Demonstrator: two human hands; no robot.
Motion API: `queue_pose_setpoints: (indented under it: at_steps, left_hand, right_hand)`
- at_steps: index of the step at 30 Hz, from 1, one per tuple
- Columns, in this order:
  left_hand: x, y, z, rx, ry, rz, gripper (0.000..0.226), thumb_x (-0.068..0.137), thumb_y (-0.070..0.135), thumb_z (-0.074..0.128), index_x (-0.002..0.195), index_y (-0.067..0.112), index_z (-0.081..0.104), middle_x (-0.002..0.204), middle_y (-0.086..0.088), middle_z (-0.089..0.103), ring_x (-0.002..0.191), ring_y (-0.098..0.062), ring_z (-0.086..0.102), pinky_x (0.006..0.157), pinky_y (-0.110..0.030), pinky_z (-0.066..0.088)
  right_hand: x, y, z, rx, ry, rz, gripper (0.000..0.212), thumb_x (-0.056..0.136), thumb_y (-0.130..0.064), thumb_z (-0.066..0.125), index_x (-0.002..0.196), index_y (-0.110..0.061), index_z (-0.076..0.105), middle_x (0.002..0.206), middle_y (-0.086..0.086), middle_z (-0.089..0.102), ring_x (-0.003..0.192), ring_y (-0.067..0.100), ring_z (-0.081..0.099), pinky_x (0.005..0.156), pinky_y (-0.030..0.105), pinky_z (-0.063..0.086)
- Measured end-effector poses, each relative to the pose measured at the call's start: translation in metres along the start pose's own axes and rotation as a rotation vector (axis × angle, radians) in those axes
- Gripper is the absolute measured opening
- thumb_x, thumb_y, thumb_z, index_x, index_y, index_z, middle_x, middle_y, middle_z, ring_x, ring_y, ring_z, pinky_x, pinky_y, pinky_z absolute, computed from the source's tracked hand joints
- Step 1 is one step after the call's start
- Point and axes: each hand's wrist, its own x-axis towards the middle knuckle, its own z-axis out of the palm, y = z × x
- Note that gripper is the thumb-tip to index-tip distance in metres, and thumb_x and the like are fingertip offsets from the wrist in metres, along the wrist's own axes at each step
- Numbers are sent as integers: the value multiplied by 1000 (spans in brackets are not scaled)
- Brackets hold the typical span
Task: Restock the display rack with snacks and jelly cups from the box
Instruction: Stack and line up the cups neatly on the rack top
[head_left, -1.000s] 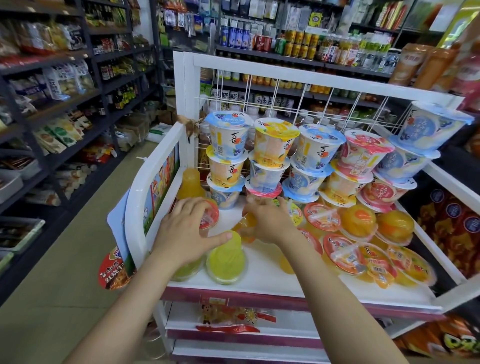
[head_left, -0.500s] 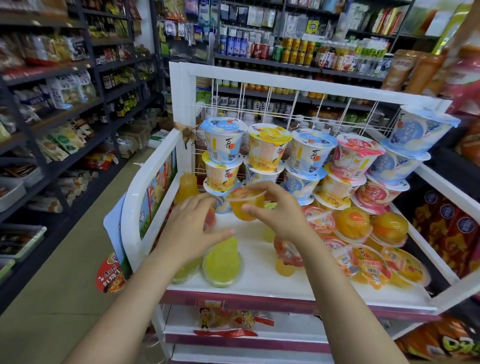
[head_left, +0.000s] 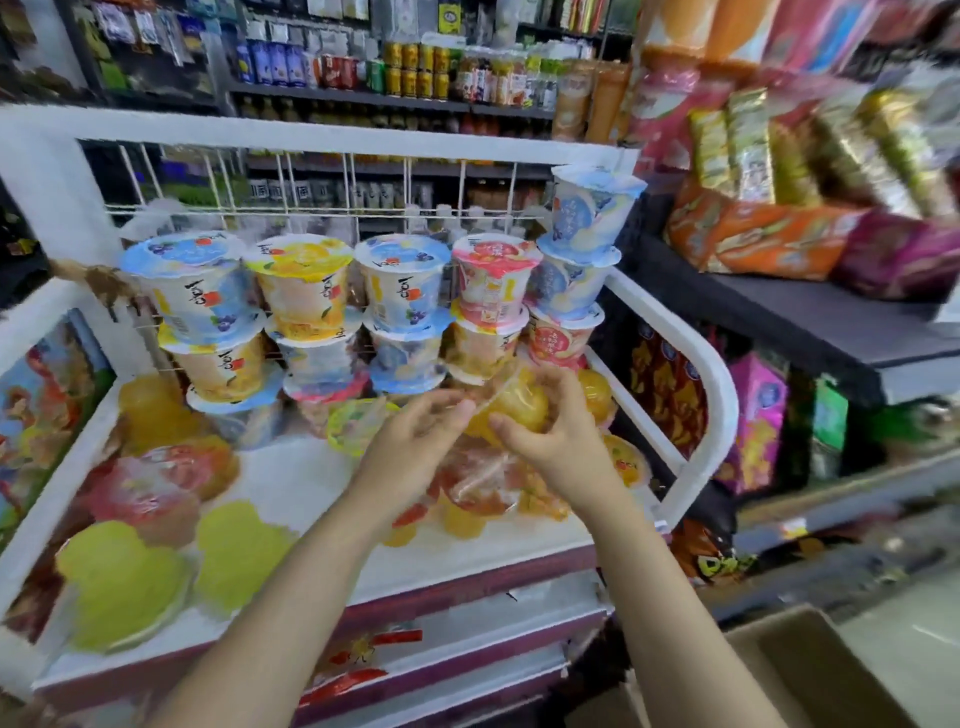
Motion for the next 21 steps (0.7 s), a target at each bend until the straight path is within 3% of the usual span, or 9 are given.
queue_pose_setpoints:
  at_steps: [2, 3, 6, 9, 13, 16, 18, 21]
  left_hand:
    - [7, -8, 25, 193, -13, 103, 24, 95, 42, 60, 113, 27, 66, 114, 10, 67, 107, -1, 62, 91, -21, 46]
    - [11, -13, 34, 373, -21, 161, 35, 93, 51, 56, 116, 26, 65, 121, 8, 64, 114, -4, 58, 97, -24, 43]
    - [21, -29, 56, 853, -69, 292, 69, 87, 64, 38, 133, 18, 59, 148, -4, 47, 140, -22, 37, 116, -37, 26]
    - [21, -30, 73, 1051, -184, 202, 67, 93, 67, 37, 149, 30, 38, 164, 0, 18, 151, -22, 10, 122, -42, 9]
    - [26, -23, 89, 1229, -231, 190, 74, 88, 76, 34, 151, 38, 30, 164, -1, 16, 150, -25, 11, 120, -47, 8]
    - [28, -24, 92, 1330, -298, 142, 78, 84, 81, 37, 150, 39, 34, 161, -1, 23, 147, -25, 17, 118, -47, 13]
    - [28, -26, 91, 1382, -292, 143, 85, 78, 88, 26, 147, 40, 39, 156, 1, 34, 144, -23, 26, 115, -45, 18]
    - [27, -29, 87, 1405, -279, 165, 91, 71, 90, 17, 143, 42, 44, 152, 6, 44, 138, -21, 36, 112, -43, 22]
  right_hand:
    - [0, 15, -29, -51, 65, 33, 56, 74, -37, 83, 117, -33, 46, 117, -5, 57, 104, 12, 61, 83, 27, 55]
    - [0, 20, -43, -73, 78, 50, 55, 74, -36, 83, 115, -37, 47, 117, -3, 57, 103, 16, 63, 81, 32, 57]
    - [2, 31, -77, -292, 81, 107, 67, 72, -36, 83, 127, -36, 45, 120, -5, 52, 114, 14, 50, 90, 31, 48]
    - [9, 39, -95, -690, 16, 71, 75, 76, -38, 80, 140, -23, 44, 120, 2, 47, 117, 21, 34, 95, 28, 32]
    - [20, 55, -101, -1084, -156, 66, 66, 84, -44, 69, 139, -16, 46, 127, 10, 50, 113, 30, 37, 97, 39, 40]
    - [22, 68, -101, -973, -198, 73, 59, 87, -39, 68, 139, -20, 48, 134, 8, 49, 116, 31, 40, 99, 40, 40]
    - [21, 75, -99, -827, -155, 45, 58, 85, -35, 71, 138, -21, 51, 135, 8, 49, 119, 30, 43, 100, 39, 41]
    - [17, 84, -95, -682, -97, 4, 55, 86, -26, 72, 136, -15, 54, 138, 9, 49, 124, 26, 46, 100, 27, 36]
